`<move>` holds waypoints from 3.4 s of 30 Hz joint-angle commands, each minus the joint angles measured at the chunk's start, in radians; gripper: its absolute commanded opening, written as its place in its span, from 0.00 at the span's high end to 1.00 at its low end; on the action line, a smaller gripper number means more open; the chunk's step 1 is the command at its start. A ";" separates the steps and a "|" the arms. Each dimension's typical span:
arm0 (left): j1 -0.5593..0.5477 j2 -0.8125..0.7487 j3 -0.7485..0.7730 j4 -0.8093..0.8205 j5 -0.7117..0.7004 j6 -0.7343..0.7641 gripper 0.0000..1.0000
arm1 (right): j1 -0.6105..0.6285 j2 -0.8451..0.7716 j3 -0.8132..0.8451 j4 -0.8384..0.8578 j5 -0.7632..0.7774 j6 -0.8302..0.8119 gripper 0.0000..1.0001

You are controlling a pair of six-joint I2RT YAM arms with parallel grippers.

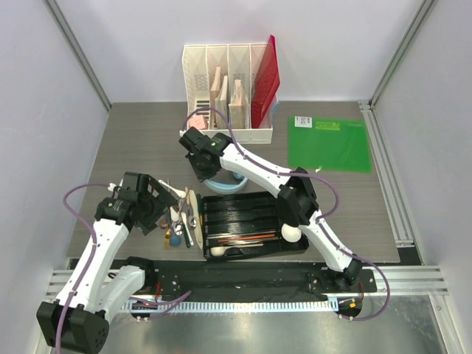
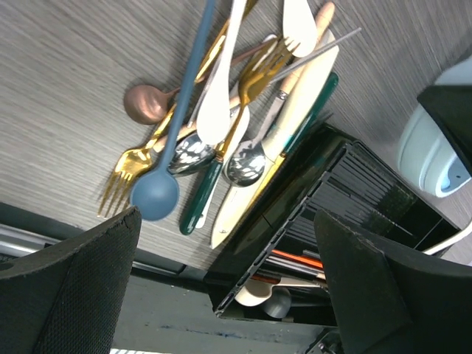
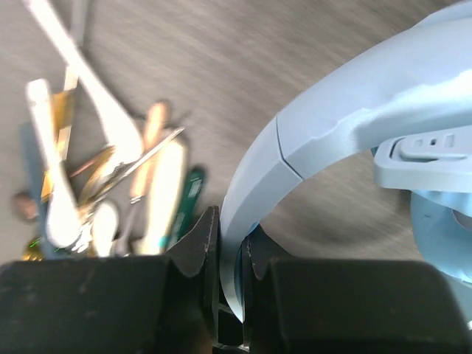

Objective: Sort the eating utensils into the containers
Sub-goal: Pick up the distractor from the center of the board, then place the distractor at the center of the board.

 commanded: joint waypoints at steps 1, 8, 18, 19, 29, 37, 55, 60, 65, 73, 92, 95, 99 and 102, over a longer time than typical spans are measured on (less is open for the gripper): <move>0.021 -0.052 0.019 -0.045 -0.071 -0.023 0.01 | 0.022 -0.116 0.031 0.039 -0.071 -0.036 0.99; 0.038 -0.113 0.039 -0.114 -0.191 -0.048 0.01 | 0.079 -0.174 0.070 0.157 -0.108 -0.066 0.99; 0.043 -0.096 0.039 -0.170 -0.173 -0.023 0.01 | 0.079 -0.118 0.176 0.353 -0.271 -0.070 0.99; 0.043 -0.101 0.049 -0.184 -0.174 -0.016 0.01 | 0.080 -0.095 0.201 0.405 -0.278 -0.069 0.99; 0.043 -0.348 0.066 -0.307 -0.183 0.050 0.00 | 0.065 -0.004 0.126 0.773 -0.381 -0.021 0.99; 0.043 -0.478 0.072 -0.411 -0.153 0.086 0.02 | 0.065 0.204 0.204 0.985 -0.364 -0.012 0.99; 0.043 -0.513 0.048 -0.379 -0.100 0.121 0.03 | 0.057 0.360 0.225 1.119 -0.292 0.035 0.75; 0.043 -0.512 0.053 -0.388 -0.107 0.112 0.03 | 0.057 0.366 0.180 1.128 -0.297 0.028 0.57; 0.043 -0.544 0.057 -0.404 -0.117 0.089 0.04 | 0.057 0.381 0.184 1.140 -0.311 0.043 0.39; 0.043 -0.535 0.046 -0.396 -0.136 0.057 0.04 | 0.039 0.226 0.085 1.130 -0.308 0.002 0.30; 0.079 -0.417 0.025 -0.290 -0.142 0.095 0.03 | -0.253 -0.358 -0.613 1.070 -0.321 0.055 0.29; 0.079 -0.409 0.046 -0.279 -0.151 0.127 0.03 | -0.253 -0.363 -0.641 1.029 -0.359 0.058 0.30; 0.079 -0.401 0.071 -0.310 -0.182 0.138 0.01 | -0.247 -0.326 -0.641 1.019 -0.424 0.100 0.30; 0.079 -0.411 0.083 -0.318 -0.196 0.141 0.01 | -0.230 -0.280 -0.628 1.019 -0.426 0.101 0.30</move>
